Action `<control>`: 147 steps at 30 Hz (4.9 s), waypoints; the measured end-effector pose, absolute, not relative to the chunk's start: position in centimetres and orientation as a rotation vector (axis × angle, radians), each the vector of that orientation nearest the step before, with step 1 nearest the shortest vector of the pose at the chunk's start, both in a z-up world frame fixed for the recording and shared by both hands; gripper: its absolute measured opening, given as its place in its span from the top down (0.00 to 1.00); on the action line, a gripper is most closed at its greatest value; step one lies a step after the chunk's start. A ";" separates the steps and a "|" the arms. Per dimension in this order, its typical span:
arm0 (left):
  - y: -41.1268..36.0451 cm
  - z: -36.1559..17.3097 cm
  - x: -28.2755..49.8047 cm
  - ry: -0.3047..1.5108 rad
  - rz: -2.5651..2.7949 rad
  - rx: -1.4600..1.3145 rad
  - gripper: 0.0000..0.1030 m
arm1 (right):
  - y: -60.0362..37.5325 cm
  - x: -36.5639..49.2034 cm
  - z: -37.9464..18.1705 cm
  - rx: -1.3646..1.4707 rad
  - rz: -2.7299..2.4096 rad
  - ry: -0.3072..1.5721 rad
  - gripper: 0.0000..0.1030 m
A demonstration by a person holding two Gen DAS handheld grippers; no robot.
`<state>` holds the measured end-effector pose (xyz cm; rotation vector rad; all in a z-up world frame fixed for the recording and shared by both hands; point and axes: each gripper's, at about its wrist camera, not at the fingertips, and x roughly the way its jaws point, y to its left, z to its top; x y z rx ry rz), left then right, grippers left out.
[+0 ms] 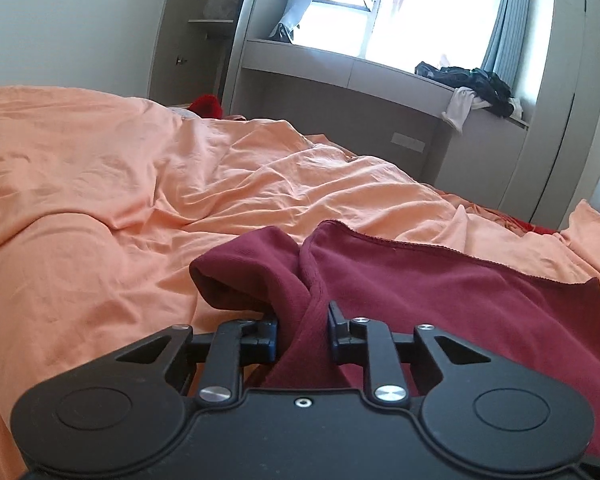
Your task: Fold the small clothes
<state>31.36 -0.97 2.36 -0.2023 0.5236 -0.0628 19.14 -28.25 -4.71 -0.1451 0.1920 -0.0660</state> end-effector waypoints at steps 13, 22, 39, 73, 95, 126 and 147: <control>-4.8 6.9 30.7 0.407 -0.167 -0.102 0.84 | -28.8 18.6 -4.6 -0.162 -0.099 0.178 0.00; -14.6 12.2 28.9 0.292 -0.394 0.050 0.84 | -33.7 16.3 -2.2 -0.133 -0.224 0.172 0.00; -26.8 4.4 23.0 0.446 -0.841 0.207 0.60 | -50.6 11.9 0.8 0.089 -0.565 0.191 0.00; -21.3 3.4 20.1 0.334 -0.663 0.413 0.84 | -52.3 20.8 -2.1 0.579 0.165 0.353 0.90; -25.2 1.7 18.9 0.447 -0.806 0.292 0.75 | -54.8 15.1 -1.9 0.532 -0.046 0.298 0.92; -16.3 1.6 23.4 0.582 -0.408 -0.016 0.00 | -46.0 12.8 -2.2 -0.148 -0.074 0.423 0.00; -14.4 0.0 25.6 0.713 -0.431 -0.192 0.00 | -47.5 12.8 -2.2 -0.045 -0.051 0.425 0.00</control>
